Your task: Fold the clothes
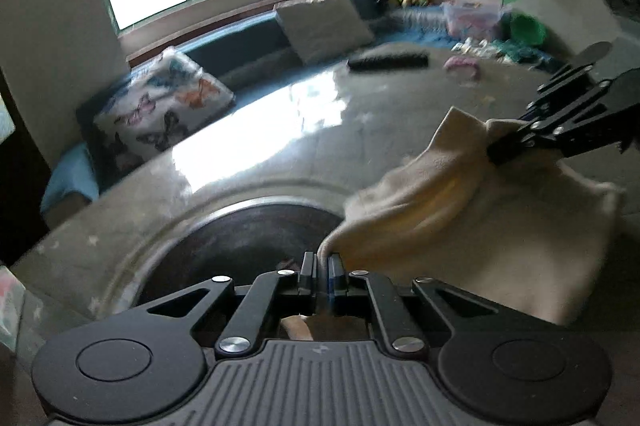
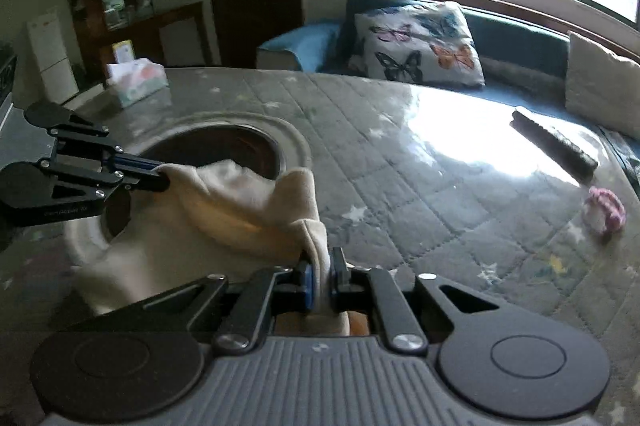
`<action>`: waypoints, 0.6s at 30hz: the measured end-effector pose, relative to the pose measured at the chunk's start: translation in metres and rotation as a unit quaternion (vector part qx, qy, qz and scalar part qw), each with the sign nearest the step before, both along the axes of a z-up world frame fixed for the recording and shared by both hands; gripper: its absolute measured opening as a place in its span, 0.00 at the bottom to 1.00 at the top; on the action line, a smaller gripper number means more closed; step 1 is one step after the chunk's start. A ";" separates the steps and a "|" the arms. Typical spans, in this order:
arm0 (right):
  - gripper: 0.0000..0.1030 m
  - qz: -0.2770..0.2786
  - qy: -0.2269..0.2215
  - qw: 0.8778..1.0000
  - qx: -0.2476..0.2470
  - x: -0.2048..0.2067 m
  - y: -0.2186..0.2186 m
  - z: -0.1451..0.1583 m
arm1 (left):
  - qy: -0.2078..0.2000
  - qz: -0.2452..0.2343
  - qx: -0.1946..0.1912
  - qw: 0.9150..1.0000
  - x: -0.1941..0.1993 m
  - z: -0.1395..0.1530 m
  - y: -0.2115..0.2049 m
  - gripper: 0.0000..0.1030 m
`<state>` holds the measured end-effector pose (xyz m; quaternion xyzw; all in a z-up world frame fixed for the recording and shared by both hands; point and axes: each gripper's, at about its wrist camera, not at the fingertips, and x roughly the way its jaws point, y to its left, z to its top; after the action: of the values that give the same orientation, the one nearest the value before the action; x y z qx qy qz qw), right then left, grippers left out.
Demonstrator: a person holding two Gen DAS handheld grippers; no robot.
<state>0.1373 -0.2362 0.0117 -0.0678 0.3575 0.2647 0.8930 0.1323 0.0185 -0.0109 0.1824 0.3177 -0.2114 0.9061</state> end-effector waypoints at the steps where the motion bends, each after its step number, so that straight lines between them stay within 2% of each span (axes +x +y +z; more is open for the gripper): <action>1: 0.13 -0.005 0.005 1.000 0.001 0.004 -0.001 -0.005 | 0.005 0.007 0.001 1.000 0.004 -0.004 0.001 0.10; 2: 0.21 -0.014 0.010 1.000 0.004 0.007 -0.003 -0.009 | 0.008 0.011 0.001 1.000 0.006 -0.007 0.002 0.12; 4: 0.29 -0.034 0.019 0.999 0.012 0.012 -0.009 -0.015 | 0.011 0.019 0.002 1.000 0.008 -0.011 0.005 0.17; 8: 0.35 -0.069 0.022 0.997 0.023 0.011 -0.021 -0.012 | -0.002 0.048 0.006 0.999 0.009 -0.006 0.011 0.18; 11: 0.36 -0.096 0.019 0.994 0.038 0.009 -0.033 -0.004 | -0.008 0.069 -0.013 0.998 0.008 0.005 0.018 0.18; 13: 0.35 -0.106 -0.003 0.994 0.037 0.002 -0.034 0.003 | -0.016 0.065 -0.023 0.997 0.003 0.014 0.017 0.18; 16: 0.35 -0.127 -0.066 0.990 0.003 -0.010 -0.027 0.016 | -0.011 0.043 -0.036 0.998 -0.001 0.020 0.006 0.18; 18: 0.35 -0.125 -0.088 0.988 -0.004 -0.014 -0.021 0.022 | -0.004 0.029 -0.045 0.999 -0.002 0.022 -0.003 0.18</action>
<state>0.1235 -0.2574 0.0333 -0.0487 0.2840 0.1426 0.9469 0.1300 0.0159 0.0107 0.1336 0.3093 -0.1986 0.9204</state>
